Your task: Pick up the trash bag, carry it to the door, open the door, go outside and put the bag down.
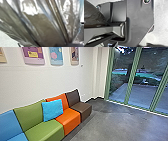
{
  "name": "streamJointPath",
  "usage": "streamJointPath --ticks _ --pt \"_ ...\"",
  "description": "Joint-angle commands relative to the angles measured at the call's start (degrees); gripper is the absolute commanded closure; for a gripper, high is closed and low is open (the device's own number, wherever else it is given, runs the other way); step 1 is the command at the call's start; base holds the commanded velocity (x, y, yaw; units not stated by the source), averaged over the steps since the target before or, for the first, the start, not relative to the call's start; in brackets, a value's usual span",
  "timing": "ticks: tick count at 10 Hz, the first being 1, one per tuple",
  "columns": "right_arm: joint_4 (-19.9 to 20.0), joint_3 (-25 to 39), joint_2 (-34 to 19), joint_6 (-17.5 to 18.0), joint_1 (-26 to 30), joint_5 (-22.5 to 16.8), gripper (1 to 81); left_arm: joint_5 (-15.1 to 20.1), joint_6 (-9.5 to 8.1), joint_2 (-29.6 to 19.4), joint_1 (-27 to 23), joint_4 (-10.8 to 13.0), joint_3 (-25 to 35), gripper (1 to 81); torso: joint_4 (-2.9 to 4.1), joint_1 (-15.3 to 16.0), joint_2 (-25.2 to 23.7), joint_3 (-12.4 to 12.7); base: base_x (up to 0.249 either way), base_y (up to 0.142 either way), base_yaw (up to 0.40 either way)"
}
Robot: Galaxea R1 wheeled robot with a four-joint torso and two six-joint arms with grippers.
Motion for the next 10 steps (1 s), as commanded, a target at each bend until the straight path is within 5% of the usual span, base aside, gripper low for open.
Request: streamJointPath --ticks 1,10 --pt "-0.3 -0.7 0.3 0.0 2.8 -3.5 1.0 4.8 1.31 -0.3 -2.9 0.1 0.0 81.1 0.0 0.0 0.0 0.0 0.0 0.0 -0.338" --pt "-0.3 -2.3 1.2 -0.1 2.6 -3.5 1.0 4.7 1.31 -0.4 -2.9 0.0 0.0 81.1 0.0 0.0 0.0 0.0 0.0 0.0 -0.338"
